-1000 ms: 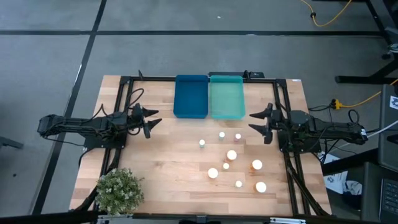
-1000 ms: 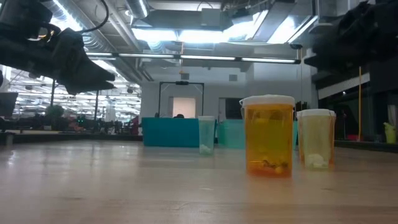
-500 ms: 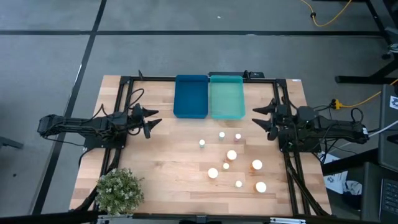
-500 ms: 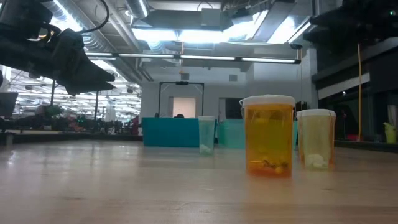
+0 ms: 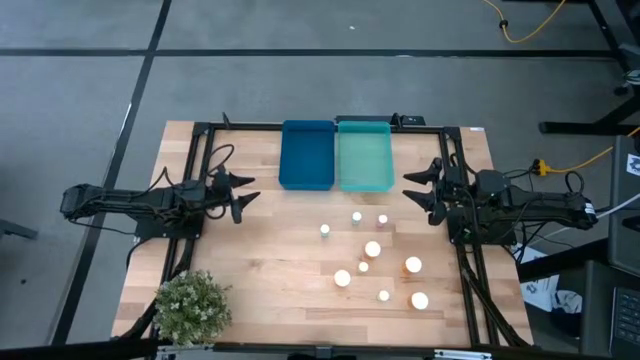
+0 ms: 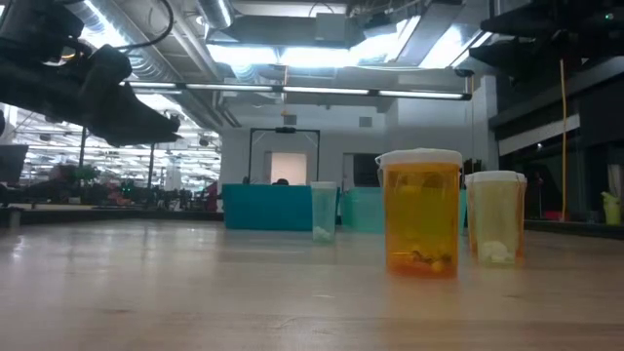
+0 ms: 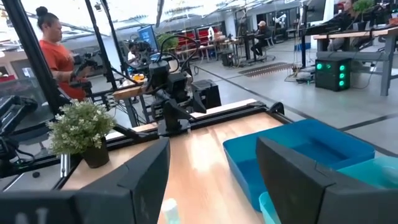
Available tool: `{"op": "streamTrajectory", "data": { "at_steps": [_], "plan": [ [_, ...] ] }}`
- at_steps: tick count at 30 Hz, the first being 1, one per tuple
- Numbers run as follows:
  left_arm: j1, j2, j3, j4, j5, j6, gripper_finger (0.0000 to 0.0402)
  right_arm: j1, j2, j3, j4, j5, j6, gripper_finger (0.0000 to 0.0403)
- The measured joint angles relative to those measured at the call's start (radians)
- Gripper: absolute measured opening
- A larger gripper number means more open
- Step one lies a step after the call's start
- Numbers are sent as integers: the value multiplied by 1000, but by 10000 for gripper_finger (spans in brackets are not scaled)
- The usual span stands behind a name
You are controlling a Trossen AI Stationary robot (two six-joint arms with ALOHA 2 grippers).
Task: Pick and place medicine bottles into bin by pill shape (circle, oval)
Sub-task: Put the bottom blue pill bottle into the blue bin
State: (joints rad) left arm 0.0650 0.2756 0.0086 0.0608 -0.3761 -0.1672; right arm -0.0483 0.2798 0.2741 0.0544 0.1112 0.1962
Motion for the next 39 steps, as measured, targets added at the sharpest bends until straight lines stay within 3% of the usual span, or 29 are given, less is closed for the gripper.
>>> {"op": "streamTrajectory", "data": {
  "at_steps": [7, 15, 19, 23, 29, 34, 39],
  "plan": [
    [0, 0, 0, 0, -1, 76, 234, 0, 0, 0, 10, 0, 67, 240],
    [0, 0, 0, 0, 4, -103, 234, 0, 0, 0, 34, -60, 91, 240],
    [-7, 1, 0, 4, 161, -112, 234, 0, 15, 13, 16, -46, 91, 240],
    [-33, 26, 0, 80, 157, -106, 234, 0, 62, 56, -2, -47, 106, 240],
    [-101, 86, 47, 222, 156, -18, 234, 9, 174, 142, -31, -144, 109, 240],
    [-186, 212, 123, 224, 93, -13, 234, 28, 236, 162, -117, -15, 86, 240],
    [-272, 424, 262, 225, 15, -4, 234, 28, 249, 200, -255, 136, 124, 240]
  ]
}}
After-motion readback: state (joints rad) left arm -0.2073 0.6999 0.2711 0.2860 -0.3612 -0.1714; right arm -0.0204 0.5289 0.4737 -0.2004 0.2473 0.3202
